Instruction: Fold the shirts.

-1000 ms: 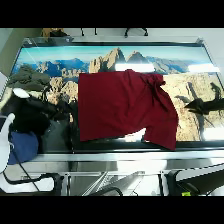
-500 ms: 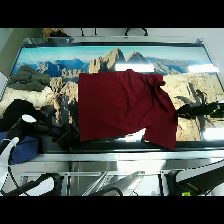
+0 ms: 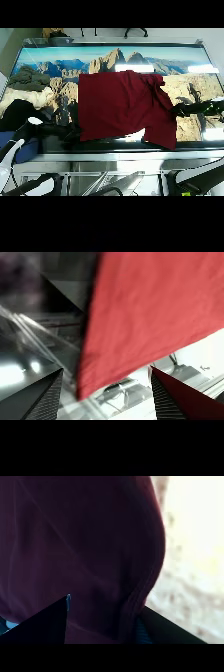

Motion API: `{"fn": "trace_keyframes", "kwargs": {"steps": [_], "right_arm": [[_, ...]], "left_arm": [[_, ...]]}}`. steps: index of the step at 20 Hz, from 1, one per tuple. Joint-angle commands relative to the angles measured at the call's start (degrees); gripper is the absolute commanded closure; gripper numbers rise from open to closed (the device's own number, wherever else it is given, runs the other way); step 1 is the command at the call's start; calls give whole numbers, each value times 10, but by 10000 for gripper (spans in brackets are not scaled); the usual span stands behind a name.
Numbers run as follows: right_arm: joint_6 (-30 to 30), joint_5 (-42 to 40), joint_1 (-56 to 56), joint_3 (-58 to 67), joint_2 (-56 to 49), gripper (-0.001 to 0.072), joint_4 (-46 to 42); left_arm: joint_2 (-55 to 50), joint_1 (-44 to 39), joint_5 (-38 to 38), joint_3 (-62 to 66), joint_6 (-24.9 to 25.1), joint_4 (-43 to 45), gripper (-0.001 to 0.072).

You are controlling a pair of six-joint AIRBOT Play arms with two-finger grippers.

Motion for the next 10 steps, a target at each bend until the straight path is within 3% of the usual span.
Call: {"fn": "trace_keyframes", "kwargs": {"steps": [1,5,6,7,8,9,10], "right_arm": [[-1,-7,3,0,-1,214,-2],[-1,5,1,0,-1,214,-2],[-1,6,1,0,-1,214,-2],[-1,5,1,0,0,215,-2],[-1,5,1,0,0,216,-2],[-2,5,1,0,1,254,-2],[-2,7,1,0,1,356,-3]], "left_arm": [[-33,-70,41,4,3,-16,113],[-64,-96,26,40,3,-14,116],[-64,-92,26,52,2,-9,267],[-64,-85,23,66,4,-3,607],[-64,-77,21,77,8,-4,695],[-64,-69,15,87,8,-4,695],[-64,-61,8,95,8,-4,695]]}}
